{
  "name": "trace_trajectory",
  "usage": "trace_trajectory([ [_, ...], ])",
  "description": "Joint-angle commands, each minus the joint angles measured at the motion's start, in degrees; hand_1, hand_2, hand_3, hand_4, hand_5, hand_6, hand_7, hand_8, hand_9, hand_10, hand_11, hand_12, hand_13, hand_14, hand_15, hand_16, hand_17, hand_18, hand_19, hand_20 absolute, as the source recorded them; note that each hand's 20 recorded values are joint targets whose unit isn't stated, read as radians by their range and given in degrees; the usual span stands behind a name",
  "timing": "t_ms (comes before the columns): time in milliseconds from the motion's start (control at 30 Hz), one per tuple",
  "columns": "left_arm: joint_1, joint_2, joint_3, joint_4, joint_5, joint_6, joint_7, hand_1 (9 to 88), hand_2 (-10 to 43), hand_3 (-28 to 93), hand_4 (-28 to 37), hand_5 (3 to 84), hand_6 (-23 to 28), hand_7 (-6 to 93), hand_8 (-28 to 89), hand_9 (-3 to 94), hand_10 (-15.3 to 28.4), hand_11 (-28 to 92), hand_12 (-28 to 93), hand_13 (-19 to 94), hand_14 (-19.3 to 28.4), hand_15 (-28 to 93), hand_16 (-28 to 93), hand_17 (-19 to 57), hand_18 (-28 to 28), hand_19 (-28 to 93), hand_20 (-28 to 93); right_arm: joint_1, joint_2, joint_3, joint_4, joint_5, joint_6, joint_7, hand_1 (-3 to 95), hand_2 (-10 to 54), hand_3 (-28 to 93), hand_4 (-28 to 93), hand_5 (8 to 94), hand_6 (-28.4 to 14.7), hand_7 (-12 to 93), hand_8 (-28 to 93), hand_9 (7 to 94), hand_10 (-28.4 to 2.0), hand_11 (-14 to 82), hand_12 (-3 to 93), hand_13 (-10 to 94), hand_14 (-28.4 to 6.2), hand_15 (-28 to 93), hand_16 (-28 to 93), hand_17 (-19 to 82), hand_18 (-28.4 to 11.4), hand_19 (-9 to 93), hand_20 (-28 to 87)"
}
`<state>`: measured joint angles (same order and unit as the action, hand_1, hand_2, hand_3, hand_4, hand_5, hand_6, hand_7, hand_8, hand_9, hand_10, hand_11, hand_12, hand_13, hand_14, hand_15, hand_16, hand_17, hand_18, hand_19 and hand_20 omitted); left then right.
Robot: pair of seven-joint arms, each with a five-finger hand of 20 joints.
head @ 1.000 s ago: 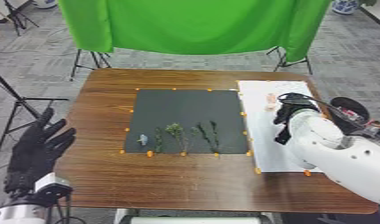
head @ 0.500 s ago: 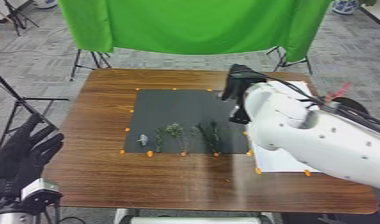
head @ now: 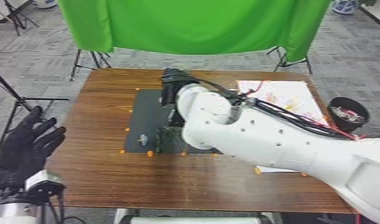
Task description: Arrange flowers
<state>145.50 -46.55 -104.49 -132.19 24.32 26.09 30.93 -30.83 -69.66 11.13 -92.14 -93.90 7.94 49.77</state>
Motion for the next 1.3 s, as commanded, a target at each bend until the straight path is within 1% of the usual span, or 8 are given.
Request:
trace_trajectory([
  [33, -3.6, -1.59, 1.24, 0.77, 1.89, -2.09, -2.06, 30.4, 7.3, 63, -20.1, 32.0, 6.9, 8.6, -8, 27.6, 17.8, 25, 11, 19, 26.1, 54, -12, -8.8, 25.9, 50, 4, -2.1, -5.7, -0.6, 3.6, -0.8, -0.7, 0.7, 59.7, -9.5, 74, -28, 76.1, 0.2, 29, 7, 92.2, -7.3, 10.7, 31.3, 88, -2.8, 53, 18, 59, -10.9, 93, 28],
  [167, -6.4, -2.65, 1.72, 1.45, 3.79, -3.5, -4.52, 30.4, 7.3, 63, -20.1, 32.0, 6.9, 8.7, -8, 27.6, 17.8, 24, 11, 19, 26.2, 54, -12, -8.7, 25.9, 50, 4, -2.4, -5.9, -0.9, 5.1, -1.1, -1.3, 2.4, 59.3, -9.5, 74, -28, 75.5, 0.2, 29, 7, 92.0, -7.6, 10.9, 31.1, 88, -2.9, 53, 18, 59, -11.0, 93, 29],
  [600, -8.7, -4.01, 2.25, 2.32, 5.2, -5.16, -6.24, 30.4, 7.3, 63, -20.1, 32.1, 6.9, 8.7, -8, 27.6, 17.8, 24, 11, 19, 26.1, 55, -12, -8.7, 25.8, 50, 4, -3.2, -6.8, -0.4, 6.4, -0.6, -0.4, 3.3, 58.7, -8.7, 73, -28, 74.7, 0.4, 29, 5, 91.1, -8.0, 12.2, 30.1, 87, -3.1, 53, 17, 58, -11.1, 93, 29],
  [700, -8.1, -0.75, 3.26, 2.36, 2.72, -3.8, -3.04, 30.4, 7.3, 63, -20.1, 32.1, 6.9, 8.7, -8, 27.6, 17.8, 24, 11, 19, 26.1, 55, -12, -8.6, 25.7, 50, 4, -3.2, -7.1, -0.3, 6.5, -0.2, -1.2, 3.1, 58.2, -8.5, 73, -28, 73.9, 0.0, 28, 5, 90.5, -8.2, 12.2, 29.8, 86, -3.2, 54, 17, 58, -11.2, 93, 29],
  [833, -9.4, -1.35, 3.61, 2.59, 3.62, -4.41, -4.01, 30.4, 7.3, 63, -20.1, 32.1, 6.9, 8.7, -8, 27.5, 17.9, 24, 11, 19, 26.1, 55, -12, -8.6, 25.7, 50, 4, -2.5, -7.2, -0.7, 6.9, 0.6, -1.9, 2.9, 57.5, -8.5, 73, -28, 72.8, -0.4, 28, 4, 89.5, -8.2, 11.9, 29.6, 86, -3.2, 54, 17, 57, -11.2, 93, 29],
  [1000, -8.8, -2.48, 1.43, 2.49, 5.12, -5.79, -6.4, 30.4, 7.3, 64, -20.2, 32.1, 6.9, 8.7, -8, 27.5, 17.8, 24, 11, 19, 26.1, 55, -12, -8.7, 25.7, 50, 4, -1.8, -7.6, -1.7, 7.8, 1.2, -1.7, 3.6, 55.7, -8.0, 70, -28, 71.0, -1.0, 27, 3, 87.7, -8.5, 13.3, 28.2, 86, -3.1, 54, 17, 57, -11.3, 93, 30],
  [1233, -5.5, -2.45, 0.02, 1.94, 4.08, -4.77, -4.54, 30.4, 7.4, 63, -20.3, 32.1, 6.9, 8.8, -8, 27.3, 17.8, 24, 11, 19, 26.1, 55, -12, -8.8, 25.6, 50, 4, -1.3, -8.1, -3.2, 8.6, 0.5, -2.5, 4.2, 55.1, -7.4, 69, -28, 70.7, -1.1, 27, 3, 86.7, -8.8, 15.3, 26.7, 85, -3.0, 55, 16, 57, -11.3, 93, 31],
  [1300, -6.4, -3.31, -0.26, 2.14, 5.09, -5.49, -5.91, 30.4, 7.4, 63, -20.2, 32.0, 6.9, 8.8, -8, 27.3, 17.8, 24, 11, 19, 26.1, 55, -12, -8.8, 25.6, 50, 4, -1.3, -8.1, -3.2, 8.9, 0.6, -2.2, 4.5, 55.1, -7.2, 69, -28, 70.7, -1.0, 27, 3, 86.6, -8.8, 15.5, 26.5, 85, -3.1, 55, 16, 57, -11.3, 93, 31],
])
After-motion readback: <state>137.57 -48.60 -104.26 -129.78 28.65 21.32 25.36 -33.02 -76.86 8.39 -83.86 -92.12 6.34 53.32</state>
